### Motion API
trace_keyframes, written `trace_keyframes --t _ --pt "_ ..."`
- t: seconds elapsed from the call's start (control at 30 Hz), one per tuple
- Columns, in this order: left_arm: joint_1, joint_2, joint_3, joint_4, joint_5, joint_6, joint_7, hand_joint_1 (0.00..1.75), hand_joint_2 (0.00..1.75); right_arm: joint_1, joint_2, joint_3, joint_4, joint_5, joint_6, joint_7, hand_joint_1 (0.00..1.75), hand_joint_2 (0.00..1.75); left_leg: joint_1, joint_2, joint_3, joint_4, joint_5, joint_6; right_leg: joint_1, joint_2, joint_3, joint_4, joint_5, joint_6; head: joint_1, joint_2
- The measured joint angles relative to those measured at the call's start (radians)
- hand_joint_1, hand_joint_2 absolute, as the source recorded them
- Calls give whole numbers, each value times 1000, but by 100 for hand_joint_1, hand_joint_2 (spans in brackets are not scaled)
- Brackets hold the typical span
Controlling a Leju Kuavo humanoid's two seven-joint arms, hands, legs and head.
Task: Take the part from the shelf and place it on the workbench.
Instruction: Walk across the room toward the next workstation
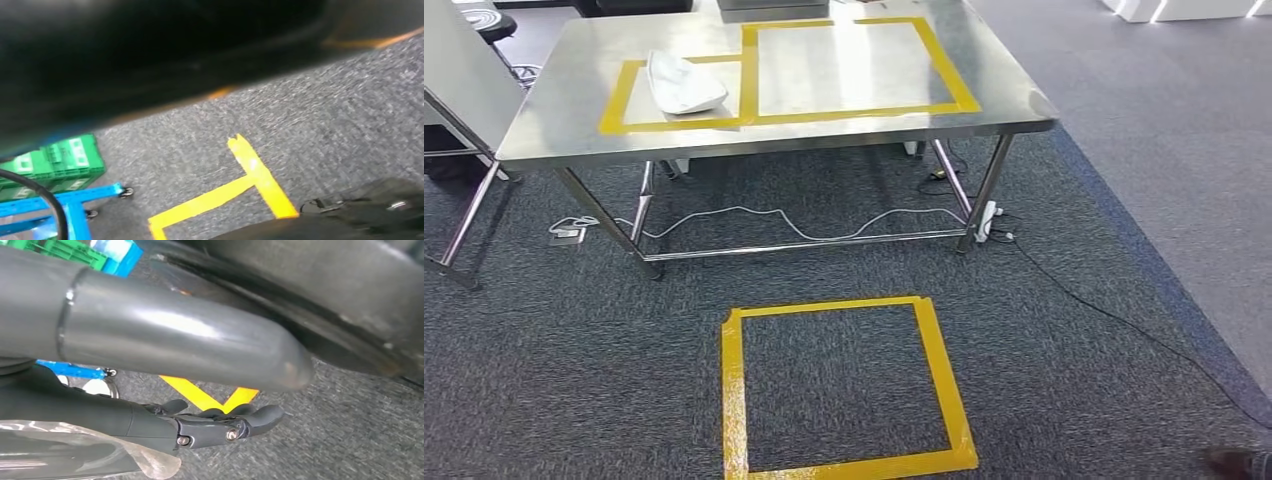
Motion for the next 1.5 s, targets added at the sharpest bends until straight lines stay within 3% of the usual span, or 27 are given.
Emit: trace_keyframes --t 0.03,0.1,0.13,0.23,0.27,0.3,0.37,0.43,0.5,0.57,0.63,0.7,0.77,0.8,0.87,0.9,0.93,1.0,1.07,1.13,1.17,1.27,1.3,1.33,1.37,1.43,1.5 --pt "-2 -3 0 0 -1 4 -1 0 0 0 0 0 0 0 -1 1 0 0 -3 0 20 -39 -17 7 0 -1 -7 3 11 6 0 0" --pt "-2 -12 1 1 -4 9 -5 0 0 1 1 0 1 1 -3 4 0 0 -5 2 7 -50 -7 24 -4 1 -16 1 26 17 -1 0" --pt "-1 -16 1 2 -6 11 -9 0 0 2 0 0 1 2 -3 5 0 0 -4 4 -6 -51 5 33 -6 6 -23 10 9 23 0 0" --pt "-2 -27 1 3 -13 13 -20 0 0 4 0 0 2 2 -3 9 0 0 -4 8 -56 -53 48 49 -7 17 -59 132 -141 36 7 0" --pt "-2 -30 0 3 -17 14 -22 0 0 4 0 0 2 2 -3 11 0 0 -5 9 -75 -52 63 50 -7 17 -69 196 -180 39 9 0" --pt "-3 -32 0 3 -21 14 -23 0 0 4 0 0 2 2 -3 12 0 0 -6 10 -95 -50 79 50 -7 17 -70 251 -190 40 11 0" --pt "-3 -34 0 3 -30 12 -25 0 0 3 -1 0 2 2 -1 12 0 0 -8 12 -137 -44 109 46 -7 17 -36 288 -141 40 12 0" --pt "-5 -37 -1 3 -38 8 -28 0 0 2 -6 0 2 2 6 2 0 0 -10 13 -172 -36 133 40 -7 18 71 183 -100 35 13 0" --pt "-7 -43 -3 3 -46 7 -31 0 0 0 -12 0 1 1 13 -11 0 0 -12 12 -189 -28 156 32 -4 19 196 12 -137 26 14 0" --pt "-8 -48 -5 3 -50 8 -32 0 0 -1 -16 0 1 1 15 -19 0 0 -11 13 -194 -29 178 22 0 20 238 -69 -166 13 14 0" --pt "-6 -51 -6 4 -53 8 -34 0 0 1 -17 0 2 0 15 -21 0 0 -7 11 -202 -26 171 8 1 16 216 -68 -150 -3 14 0" --pt "-2 -53 -7 6 -57 7 -35 0 0 5 -19 0 2 0 15 -21 0 0 -3 9 -219 36 81 -4 -1 10 189 -68 -124 -18 8 0" --pt "1 -54 -8 7 -60 7 -35 0 0 10 -23 0 3 0 15 -21 0 0 0 8 -235 160 -31 -11 1 6 157 -65 -98 -24 3 0" --pt "0 -54 -8 7 -60 6 -35 0 0 11 -24 0 4 0 15 -21 0 0 0 8 -237 219 -55 -13 2 5 140 -61 -86 -24 2 0" --pt "-1 -54 -8 7 -61 5 -35 0 0 11 -24 0 4 0 15 -22 0 0 0 8 -211 265 -26 -13 3 3 102 -47 -63 -22 2 0" --pt "-1 -54 -9 7 -62 5 -35 0 0 11 -24 0 4 0 15 -22 0 0 0 7 -176 237 6 -11 3 3 83 -38 -54 -20 2 0" --pt "-2 -55 -9 7 -62 5 -35 0 0 11 -24 0 4 1 15 -22 0 0 0 7 -128 180 28 -7 3 3 64 -28 -46 -17 2 0" --pt "-3 -55 -9 7 -62 5 -35 0 0 11 -24 0 4 1 15 -22 0 0 -3 5 -32 36 23 4 5 3 37 -10 -32 -9 2 0" --pt "-4 -55 -10 7 -62 5 -34 0 0 11 -24 0 4 1 15 -23 0 0 -7 4 3 -38 -2 15 6 2 22 -3 -15 3 3 0" --pt "-5 -57 -13 8 -62 5 -33 0 0 12 -25 0 5 1 15 -24 0 0 -5 6 -13 -50 9 30 4 4 9 1 -10 17 2 0" --pt "-5 -57 -14 8 -62 5 -32 0 0 13 -26 0 6 1 15 -24 0 0 -3 8 -25 -52 19 38 3 7 -1 14 -31 22 3 0" --pt "-6 -59 -20 9 -63 5 -30 0 0 14 -28 0 7 0 15 -24 0 0 -1 10 -70 -54 54 53 -1 15 -43 157 -170 36 12 0" --pt "-6 -59 -21 9 -64 5 -28 0 0 14 -28 0 7 0 15 -24 0 0 -1 11 -87 -54 67 53 -1 15 -55 222 -197 39 15 0" --pt "-6 -59 -23 9 -66 6 -25 0 0 14 -28 0 7 0 15 -25 0 0 -1 13 -103 -53 80 52 -2 16 -59 271 -193 42 15 0" --pt "-6 -59 -23 9 -67 7 -22 0 0 14 -28 0 7 0 15 -25 0 0 -1 14 -119 -52 93 49 -4 16 -51 293 -164 44 16 0" --pt "-6 -59 -24 9 -70 7 -20 0 0 14 -29 0 7 0 14 -24 0 0 -1 16 -148 -49 117 43 -8 15 19 232 -97 44 16 0" --pt "-6 -59 -25 9 -72 9 -19 0 0 12 -28 0 7 -1 5 -21 0 0 -4 15 -164 -39 134 33 -9 16 144 66 -107 39 18 0"
